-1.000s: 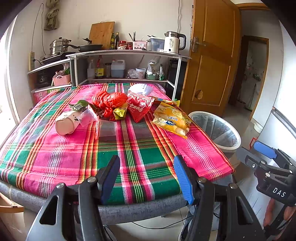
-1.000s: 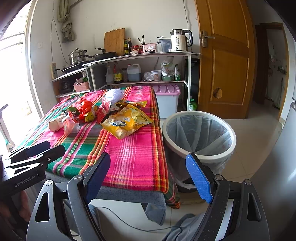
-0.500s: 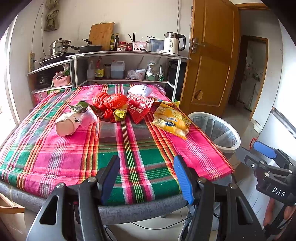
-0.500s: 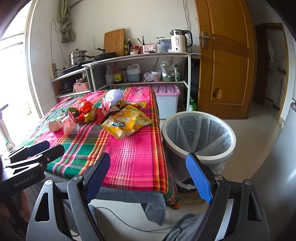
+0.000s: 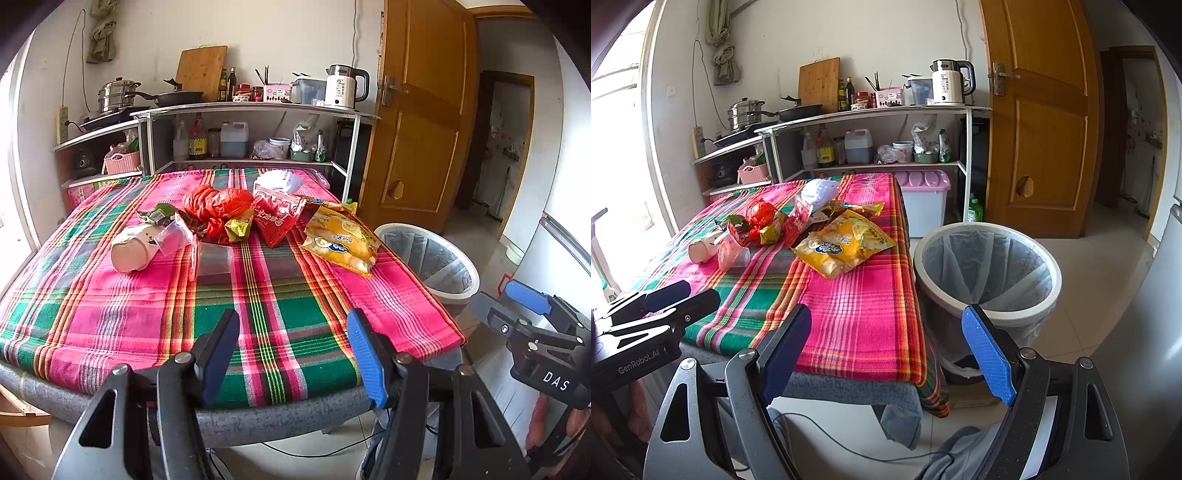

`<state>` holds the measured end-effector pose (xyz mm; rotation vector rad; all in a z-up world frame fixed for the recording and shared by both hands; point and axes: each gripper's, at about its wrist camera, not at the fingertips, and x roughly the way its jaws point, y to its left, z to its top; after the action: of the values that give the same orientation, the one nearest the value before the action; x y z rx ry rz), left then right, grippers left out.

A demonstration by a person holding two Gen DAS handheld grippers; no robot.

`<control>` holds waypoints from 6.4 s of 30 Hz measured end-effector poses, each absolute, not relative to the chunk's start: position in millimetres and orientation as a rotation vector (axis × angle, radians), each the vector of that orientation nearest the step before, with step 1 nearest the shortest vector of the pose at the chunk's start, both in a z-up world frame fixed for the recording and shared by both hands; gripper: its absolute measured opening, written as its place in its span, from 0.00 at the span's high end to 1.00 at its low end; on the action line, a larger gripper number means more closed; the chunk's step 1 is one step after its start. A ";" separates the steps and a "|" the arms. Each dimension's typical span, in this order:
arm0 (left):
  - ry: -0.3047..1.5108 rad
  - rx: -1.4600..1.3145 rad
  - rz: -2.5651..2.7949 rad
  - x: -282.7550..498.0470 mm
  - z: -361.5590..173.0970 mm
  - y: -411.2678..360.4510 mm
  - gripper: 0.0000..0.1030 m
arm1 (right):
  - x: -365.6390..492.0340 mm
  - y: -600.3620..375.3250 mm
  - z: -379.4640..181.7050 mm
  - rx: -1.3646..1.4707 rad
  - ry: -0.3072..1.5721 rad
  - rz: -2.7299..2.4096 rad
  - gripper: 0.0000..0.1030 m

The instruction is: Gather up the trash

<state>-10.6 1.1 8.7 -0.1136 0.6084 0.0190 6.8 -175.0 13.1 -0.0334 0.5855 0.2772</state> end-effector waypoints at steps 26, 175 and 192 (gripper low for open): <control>0.616 -0.127 0.027 -7.7 5.3 7.2 0.39 | 10.4 -173.4 14.7 -0.037 0.590 0.285 0.18; 0.785 -0.103 -0.403 216.7 2.2 -136.4 0.81 | 200.8 -328.6 -34.6 0.118 0.859 0.086 0.54; 0.673 -0.114 -0.333 161.1 29.8 -84.2 0.80 | 153.5 -277.9 15.4 0.089 0.736 0.200 0.54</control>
<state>161.1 -84.2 29.8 -0.1139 0.6727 -0.3330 153.5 -277.9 15.4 0.0894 0.7363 0.2003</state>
